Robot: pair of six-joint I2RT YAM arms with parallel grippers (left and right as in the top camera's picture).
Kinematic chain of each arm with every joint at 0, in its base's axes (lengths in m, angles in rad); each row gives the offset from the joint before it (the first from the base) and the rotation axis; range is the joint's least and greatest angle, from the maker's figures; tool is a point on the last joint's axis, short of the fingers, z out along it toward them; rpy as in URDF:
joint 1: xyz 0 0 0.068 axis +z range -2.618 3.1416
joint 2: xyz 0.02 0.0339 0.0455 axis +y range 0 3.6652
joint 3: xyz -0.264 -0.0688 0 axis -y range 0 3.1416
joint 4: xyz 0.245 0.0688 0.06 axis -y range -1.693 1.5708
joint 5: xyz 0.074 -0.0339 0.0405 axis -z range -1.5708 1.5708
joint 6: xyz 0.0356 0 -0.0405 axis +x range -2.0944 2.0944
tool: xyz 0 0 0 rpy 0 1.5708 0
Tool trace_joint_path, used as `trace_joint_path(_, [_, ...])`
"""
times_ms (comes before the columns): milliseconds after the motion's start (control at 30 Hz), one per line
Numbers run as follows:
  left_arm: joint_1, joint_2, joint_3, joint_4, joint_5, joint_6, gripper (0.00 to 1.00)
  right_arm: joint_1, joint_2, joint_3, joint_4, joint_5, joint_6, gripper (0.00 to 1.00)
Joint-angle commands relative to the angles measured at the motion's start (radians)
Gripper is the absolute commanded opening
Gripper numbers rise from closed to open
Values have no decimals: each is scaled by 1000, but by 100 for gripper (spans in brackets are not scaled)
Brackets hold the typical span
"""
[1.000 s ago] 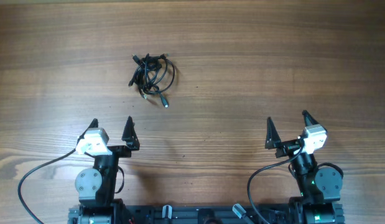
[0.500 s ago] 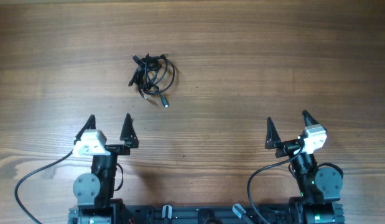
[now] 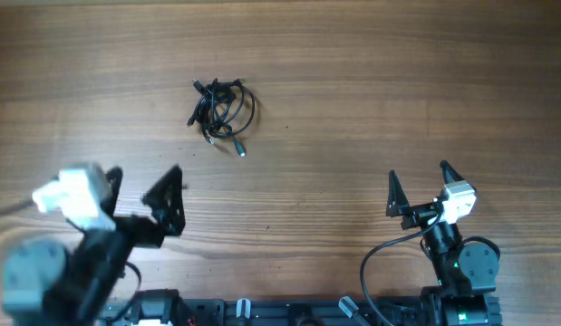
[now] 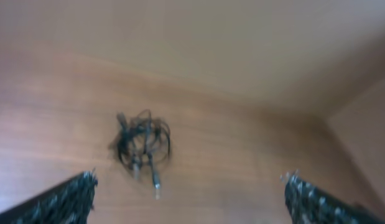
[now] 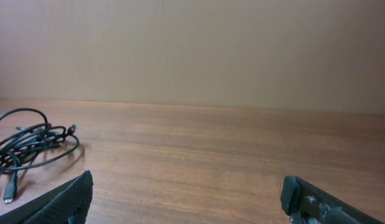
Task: Untangle cables
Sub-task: 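Reach the left gripper forward to the black cable bundle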
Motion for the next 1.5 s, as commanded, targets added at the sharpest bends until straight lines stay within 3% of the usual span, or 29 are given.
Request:
trace_joint_path(0, [-4,295,251,-177,74,23,100,6,-3,-1,4,-1,-12,100])
trace_joint_path(133, [-5,595,376,-303,74,35,100,6,-3,-1,4,-1,-12,100])
trace_joint_path(333, [-4,927,376,-179,75,35,100,6,-3,-1,4,-1,-12,100])
trace_joint_path(367, [-4,975,376,-151,75,35,80,6,-3,-1,4,-1,-12,100])
trace_joint_path(400, [-5,1034,376,-124,75,14,43,6,-3,-1,4,-1,-12,100])
trace_joint_path(433, [-5,1066,376,-112,74,-11,14,6,-3,-1,4,-1,-12,100])
trace_joint_path(467, [-5,1115,376,-98,74,-26,4,6,-3,-1,4,-1,-12,100])
trace_joint_path(600, [-16,1233,375,-46,74,-18,4,6,-3,-1,4,-1,-12,100])
trace_joint_path(667, [-32,1260,374,16,64,-13,9,6,-3,-1,4,-1,-11,100])
trace_joint_path(733, [-55,1278,374,101,63,-13,25,6,-3,-1,4,-1,-12,100])
trace_joint_path(767, [-70,1281,374,125,63,-5,41,6,-3,-1,4,-1,-12,100])
trace_joint_path(800, [-89,1285,374,134,60,20,49,6,-3,-1,4,-1,-12,100])
trace_joint_path(867, [-126,1288,373,133,-6,37,57,6,-3,-1,4,-1,-12,100])
trace_joint_path(967, [-184,1288,367,134,-178,35,57,6,-3,-1,4,-1,-12,100])
trace_joint_path(1033, [-201,1289,366,134,-212,35,55,6,-3,-1,4,-1,-12,100])
trace_joint_path(1233, [-203,1289,367,114,-208,-18,55,6,-3,-1,4,-1,-12,100])
trace_joint_path(1333, [-203,1297,366,141,-237,-18,45,6,-3,-1,4,-1,-12,100])
trace_joint_path(1467, [-203,1367,366,133,-242,-21,42,6,-3,-1,4,-1,-12,100])
